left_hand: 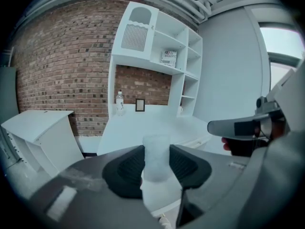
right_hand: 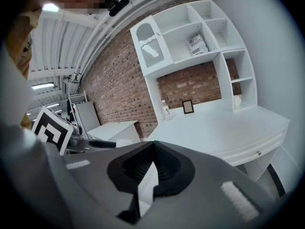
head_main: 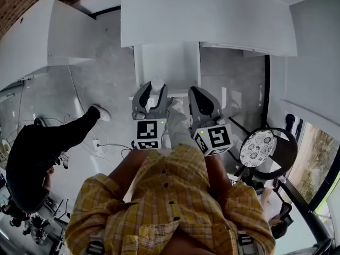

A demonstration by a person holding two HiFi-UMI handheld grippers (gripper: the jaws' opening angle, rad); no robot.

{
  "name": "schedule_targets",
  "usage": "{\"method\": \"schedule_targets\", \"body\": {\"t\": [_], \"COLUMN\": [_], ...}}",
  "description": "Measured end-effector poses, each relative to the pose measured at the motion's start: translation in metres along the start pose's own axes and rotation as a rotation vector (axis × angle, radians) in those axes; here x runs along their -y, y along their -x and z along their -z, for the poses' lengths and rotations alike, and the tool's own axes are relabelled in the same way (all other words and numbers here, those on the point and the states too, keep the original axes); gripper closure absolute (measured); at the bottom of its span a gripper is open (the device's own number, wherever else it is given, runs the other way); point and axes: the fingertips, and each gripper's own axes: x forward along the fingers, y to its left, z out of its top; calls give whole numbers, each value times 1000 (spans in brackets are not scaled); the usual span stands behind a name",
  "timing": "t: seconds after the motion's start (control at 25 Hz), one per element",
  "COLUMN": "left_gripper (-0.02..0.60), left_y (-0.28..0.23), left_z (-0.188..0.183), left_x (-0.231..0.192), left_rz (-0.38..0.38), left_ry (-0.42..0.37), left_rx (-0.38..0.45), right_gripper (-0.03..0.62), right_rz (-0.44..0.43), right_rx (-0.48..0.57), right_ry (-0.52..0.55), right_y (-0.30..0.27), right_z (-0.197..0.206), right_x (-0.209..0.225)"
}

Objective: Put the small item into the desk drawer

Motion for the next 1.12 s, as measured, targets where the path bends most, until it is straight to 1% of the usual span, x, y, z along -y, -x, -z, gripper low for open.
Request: {"method": "schedule_targets", "body": {"t": [0.36, 0.52, 0.64, 0.96, 1.12], "left_gripper": [414, 414, 414, 413, 413], "left_y": [-54, -71, -88, -137, -156], "left_z": [32, 42, 54, 91, 113], "left_x": [-16, -18, -21, -23, -29], "left_rz": [3, -5, -4, 4, 2], "left_ry": [68, 80, 90, 103, 136], "left_rx": [-91, -112, -136, -248, -292], "right_gripper": [595, 595, 595, 595, 595], "right_rz": [6, 5, 4, 10, 12], "right_rx": [-61, -94, -92, -130, -149], "right_ry": [-35, -47, -52, -65, -83], "right_y": [-31, -35, -44, -59, -68], "right_z": [28, 38, 45, 60, 70], "right_x": [26, 34, 40, 57, 61]}}
